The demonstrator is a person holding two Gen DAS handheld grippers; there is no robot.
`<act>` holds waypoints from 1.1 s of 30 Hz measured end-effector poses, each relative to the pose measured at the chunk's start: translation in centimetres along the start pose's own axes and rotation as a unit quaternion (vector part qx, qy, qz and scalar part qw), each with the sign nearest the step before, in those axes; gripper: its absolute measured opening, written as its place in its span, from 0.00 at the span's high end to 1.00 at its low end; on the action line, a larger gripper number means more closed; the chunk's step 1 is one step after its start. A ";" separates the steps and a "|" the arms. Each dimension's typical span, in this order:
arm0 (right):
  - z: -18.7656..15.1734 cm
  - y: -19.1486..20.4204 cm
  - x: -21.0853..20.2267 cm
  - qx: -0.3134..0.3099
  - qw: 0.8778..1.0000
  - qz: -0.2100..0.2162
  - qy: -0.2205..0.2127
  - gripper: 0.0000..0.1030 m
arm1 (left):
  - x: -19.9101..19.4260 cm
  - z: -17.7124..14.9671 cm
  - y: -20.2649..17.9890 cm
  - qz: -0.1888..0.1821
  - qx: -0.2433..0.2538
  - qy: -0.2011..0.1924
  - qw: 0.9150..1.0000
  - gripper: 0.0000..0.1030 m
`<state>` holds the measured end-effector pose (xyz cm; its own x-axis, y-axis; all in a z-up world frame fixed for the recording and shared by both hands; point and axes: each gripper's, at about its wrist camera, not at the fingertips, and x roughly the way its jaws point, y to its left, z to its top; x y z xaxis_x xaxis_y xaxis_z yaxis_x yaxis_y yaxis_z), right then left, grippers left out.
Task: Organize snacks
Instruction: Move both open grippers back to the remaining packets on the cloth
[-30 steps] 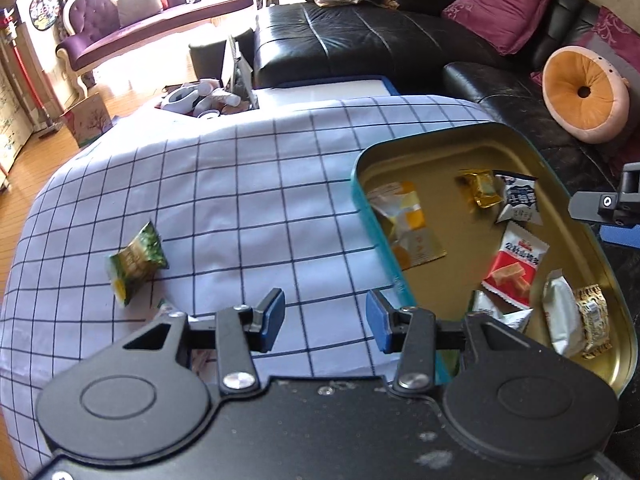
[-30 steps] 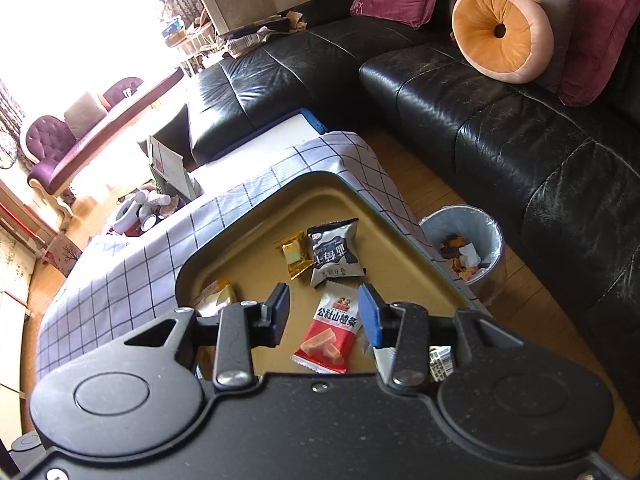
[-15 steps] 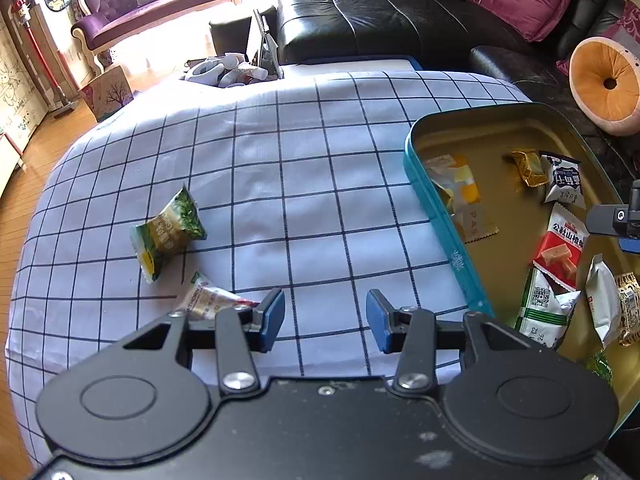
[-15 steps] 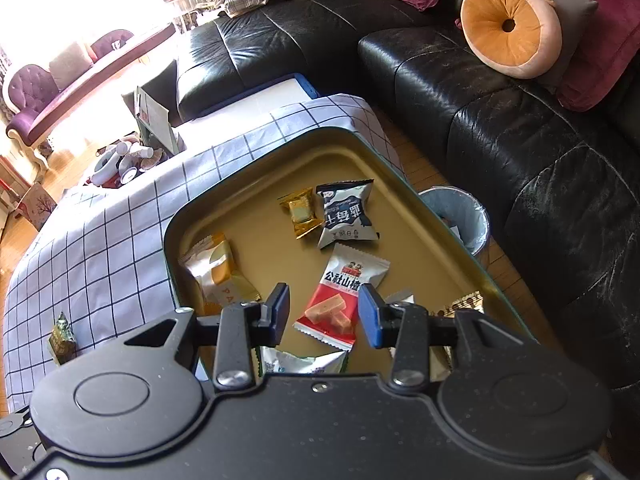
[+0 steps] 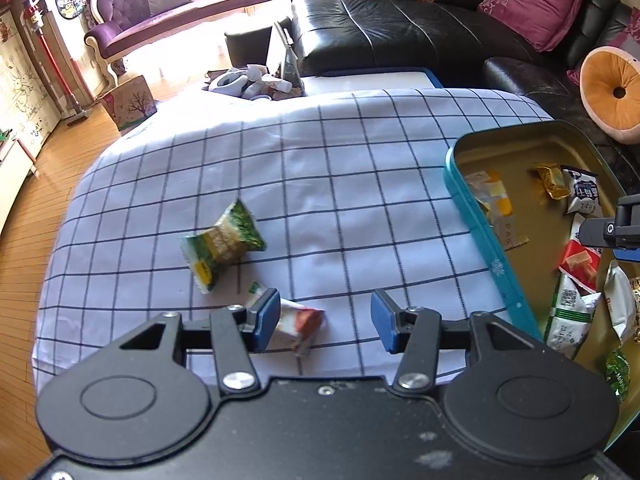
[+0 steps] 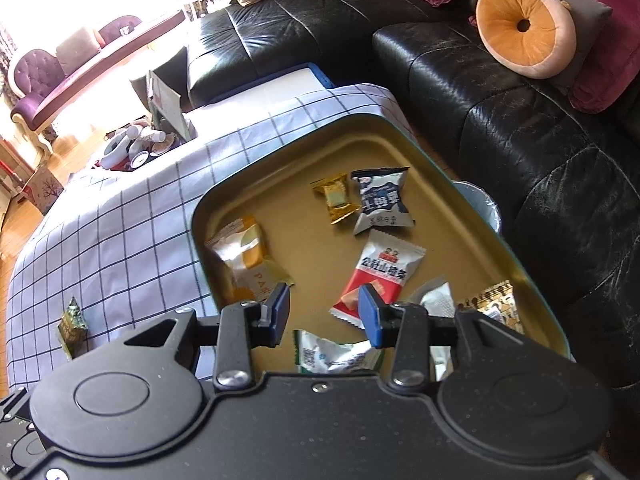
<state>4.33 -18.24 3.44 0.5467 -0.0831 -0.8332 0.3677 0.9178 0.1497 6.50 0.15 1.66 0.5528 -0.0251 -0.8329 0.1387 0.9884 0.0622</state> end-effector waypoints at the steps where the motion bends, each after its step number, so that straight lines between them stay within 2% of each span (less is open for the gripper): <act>1: -0.1 0.4 -0.1 -0.003 1.000 0.003 0.000 0.51 | -0.1 0.0 0.5 0.004 -0.004 -0.003 1.000 0.49; 8: -0.9 3.6 -0.4 -0.034 0.999 0.031 0.003 0.51 | -0.1 0.0 5.2 0.033 -0.058 -0.001 0.998 0.49; 16: -2.3 7.7 -0.4 -0.084 0.995 0.051 0.010 0.51 | 1.7 -0.6 10.2 0.021 -0.115 0.037 0.992 0.49; 25: -3.6 11.1 1.0 -0.110 0.990 0.076 0.033 0.52 | 3.8 -1.5 12.4 0.025 -0.114 0.068 0.991 0.49; 29: -3.8 12.1 2.0 -0.106 0.989 0.089 0.043 0.52 | 4.2 -1.8 12.9 0.014 -0.113 0.070 0.991 0.48; 33: -3.9 12.9 3.2 -0.098 0.989 0.098 0.059 0.52 | 4.3 -2.0 13.0 0.000 -0.103 0.066 0.992 0.42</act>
<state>7.92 -5.13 0.60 0.4969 0.1381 -0.8567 0.1044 0.9706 0.2170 9.08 13.18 -2.20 0.4382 -0.0178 -0.8987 -0.0402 0.9984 -0.0393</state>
